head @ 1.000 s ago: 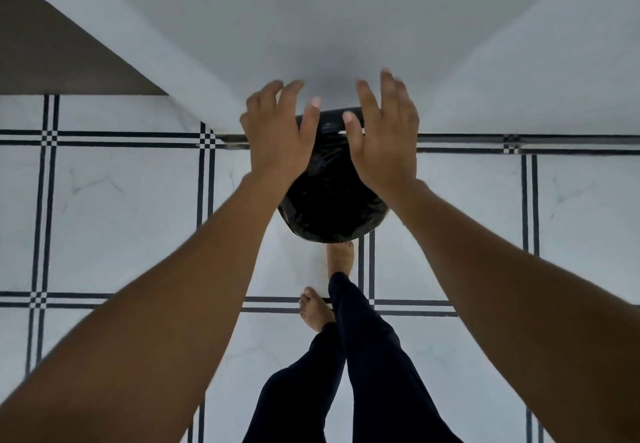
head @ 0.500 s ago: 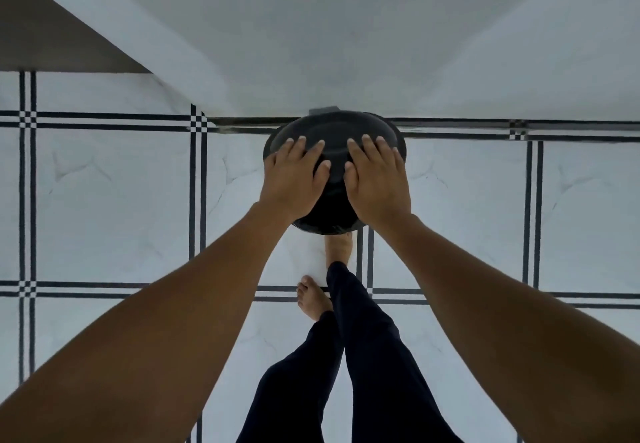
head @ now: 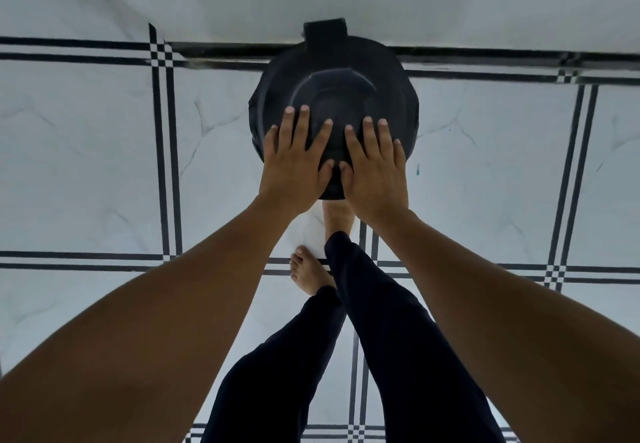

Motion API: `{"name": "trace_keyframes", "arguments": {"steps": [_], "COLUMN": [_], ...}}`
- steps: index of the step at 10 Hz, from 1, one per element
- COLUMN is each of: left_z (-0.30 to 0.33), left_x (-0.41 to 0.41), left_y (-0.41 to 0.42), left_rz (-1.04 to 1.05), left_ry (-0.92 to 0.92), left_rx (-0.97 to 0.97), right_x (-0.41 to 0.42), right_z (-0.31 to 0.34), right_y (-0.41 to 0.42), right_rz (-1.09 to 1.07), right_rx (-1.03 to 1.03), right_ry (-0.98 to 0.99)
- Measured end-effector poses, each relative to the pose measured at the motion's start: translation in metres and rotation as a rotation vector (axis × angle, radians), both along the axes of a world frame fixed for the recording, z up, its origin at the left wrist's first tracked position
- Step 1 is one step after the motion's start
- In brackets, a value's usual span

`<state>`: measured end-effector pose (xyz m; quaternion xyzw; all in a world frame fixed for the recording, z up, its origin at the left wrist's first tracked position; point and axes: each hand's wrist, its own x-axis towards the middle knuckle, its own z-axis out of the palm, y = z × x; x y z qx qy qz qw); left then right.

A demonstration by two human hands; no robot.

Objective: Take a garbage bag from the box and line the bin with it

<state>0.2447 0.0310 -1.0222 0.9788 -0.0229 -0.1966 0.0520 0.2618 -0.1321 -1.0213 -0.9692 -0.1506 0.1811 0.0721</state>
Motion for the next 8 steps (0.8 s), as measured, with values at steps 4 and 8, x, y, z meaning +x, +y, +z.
{"name": "trace_keyframes", "arguments": {"steps": [4, 8], "left_z": [0.001, 0.13], "left_x": [0.028, 0.013], "left_y": [0.018, 0.005], "left_rz": [-0.069, 0.108], "left_ry": [0.026, 0.076], "left_rx": [0.021, -0.072], "right_x": [0.018, 0.025], "right_z": [0.003, 0.118], "right_y": [0.015, 0.011], "right_rz": [-0.013, -0.025], "right_rx": [-0.034, 0.108], "right_ry": [0.061, 0.056]}}
